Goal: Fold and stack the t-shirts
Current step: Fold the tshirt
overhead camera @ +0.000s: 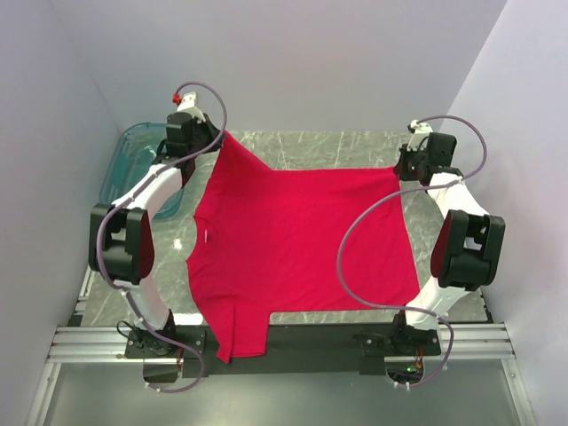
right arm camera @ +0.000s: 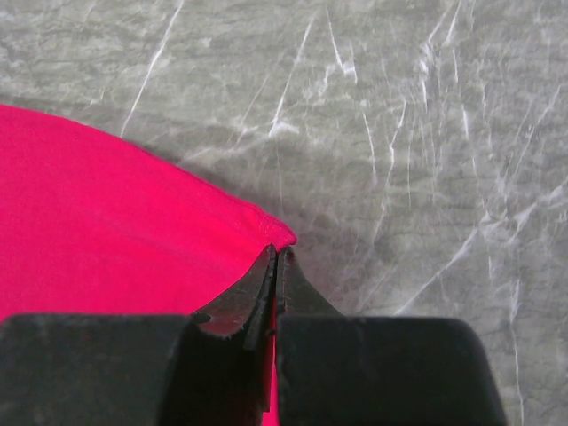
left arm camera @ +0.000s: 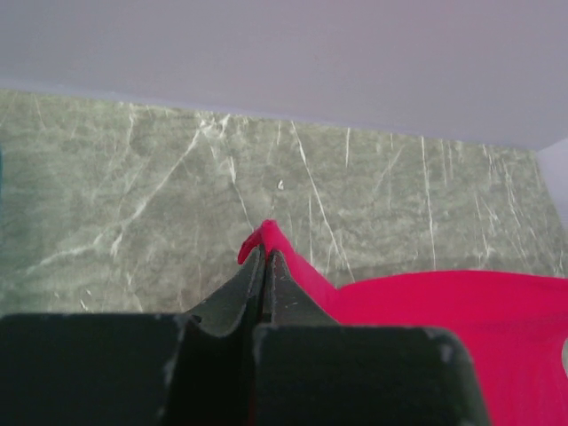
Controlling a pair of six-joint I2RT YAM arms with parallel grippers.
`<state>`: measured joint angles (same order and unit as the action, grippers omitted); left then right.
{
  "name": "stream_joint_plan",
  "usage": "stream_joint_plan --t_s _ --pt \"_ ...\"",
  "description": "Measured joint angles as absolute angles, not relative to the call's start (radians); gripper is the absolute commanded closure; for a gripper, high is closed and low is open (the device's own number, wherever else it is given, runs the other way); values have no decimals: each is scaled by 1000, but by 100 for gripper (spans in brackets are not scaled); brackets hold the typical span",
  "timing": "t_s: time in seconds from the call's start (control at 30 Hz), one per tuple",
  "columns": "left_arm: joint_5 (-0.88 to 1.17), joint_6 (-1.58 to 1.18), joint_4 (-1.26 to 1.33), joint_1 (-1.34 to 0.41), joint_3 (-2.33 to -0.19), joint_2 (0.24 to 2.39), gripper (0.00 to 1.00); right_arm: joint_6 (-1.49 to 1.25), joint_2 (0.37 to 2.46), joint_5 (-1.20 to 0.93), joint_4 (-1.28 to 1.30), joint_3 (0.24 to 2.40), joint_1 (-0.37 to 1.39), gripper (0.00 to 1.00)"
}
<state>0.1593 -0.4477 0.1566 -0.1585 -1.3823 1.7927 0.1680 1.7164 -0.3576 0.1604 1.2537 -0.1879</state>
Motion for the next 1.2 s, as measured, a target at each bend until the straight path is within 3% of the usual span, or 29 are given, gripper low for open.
stream_joint_plan --t_s 0.73,1.2 --pt "175 -393 151 -157 -1096 1502 100 173 1608 -456 166 1119 -271 100" --pt "179 -395 150 -157 -991 1406 99 173 1643 -504 204 1172 -271 100"
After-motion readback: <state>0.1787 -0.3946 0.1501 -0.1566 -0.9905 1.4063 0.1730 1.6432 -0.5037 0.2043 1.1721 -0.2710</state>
